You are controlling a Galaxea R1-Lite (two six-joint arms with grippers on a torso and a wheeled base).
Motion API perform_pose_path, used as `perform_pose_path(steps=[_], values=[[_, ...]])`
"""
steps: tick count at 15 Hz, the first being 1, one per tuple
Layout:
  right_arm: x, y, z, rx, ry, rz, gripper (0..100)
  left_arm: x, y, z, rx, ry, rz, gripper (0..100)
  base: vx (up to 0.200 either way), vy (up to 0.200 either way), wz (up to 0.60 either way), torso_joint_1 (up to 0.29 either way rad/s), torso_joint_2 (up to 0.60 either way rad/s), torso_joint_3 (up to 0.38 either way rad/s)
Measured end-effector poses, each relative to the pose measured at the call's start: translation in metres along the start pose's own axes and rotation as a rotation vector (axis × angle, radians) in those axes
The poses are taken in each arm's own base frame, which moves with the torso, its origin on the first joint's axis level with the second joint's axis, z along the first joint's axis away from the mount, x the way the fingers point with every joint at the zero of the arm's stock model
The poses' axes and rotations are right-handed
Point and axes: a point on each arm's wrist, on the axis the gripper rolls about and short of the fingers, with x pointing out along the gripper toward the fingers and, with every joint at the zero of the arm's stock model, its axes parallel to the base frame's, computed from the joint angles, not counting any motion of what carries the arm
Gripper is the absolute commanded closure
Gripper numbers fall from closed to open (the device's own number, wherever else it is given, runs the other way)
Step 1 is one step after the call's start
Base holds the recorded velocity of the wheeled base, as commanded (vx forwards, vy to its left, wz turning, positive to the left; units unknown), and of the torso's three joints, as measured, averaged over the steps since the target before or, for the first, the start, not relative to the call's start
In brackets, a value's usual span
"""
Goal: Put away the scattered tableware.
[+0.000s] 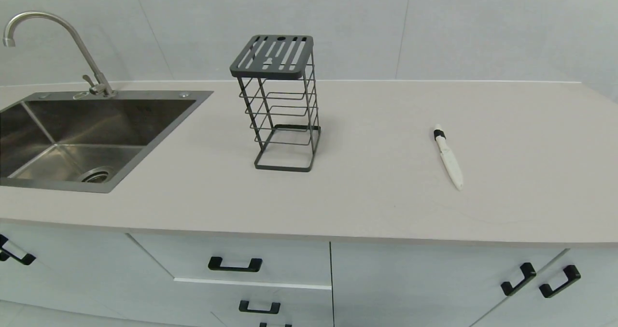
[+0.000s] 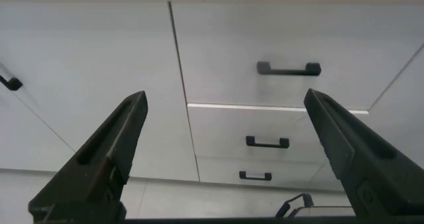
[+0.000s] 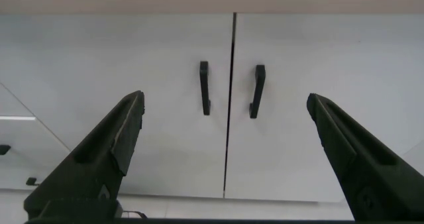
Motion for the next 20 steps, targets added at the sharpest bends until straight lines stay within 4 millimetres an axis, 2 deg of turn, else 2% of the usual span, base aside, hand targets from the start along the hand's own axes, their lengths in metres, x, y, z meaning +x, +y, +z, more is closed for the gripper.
perform_pose_path(steps=[14, 20], values=[[0.0000, 0.0000, 0.0000, -0.001, 0.000, 0.000, 0, 0.0000, 0.0000, -0.0001, -0.006, 0.001, 0.000, 0, 0.000, 0.000, 0.00, 0.293, -0.56, -0.268], [0.0000, 0.0000, 0.0000, -0.002, 0.000, 0.000, 0, 0.0000, 0.0000, 0.0000, -0.006, 0.000, 0.000, 0, 0.000, 0.000, 0.00, 0.172, -0.34, -0.159]])
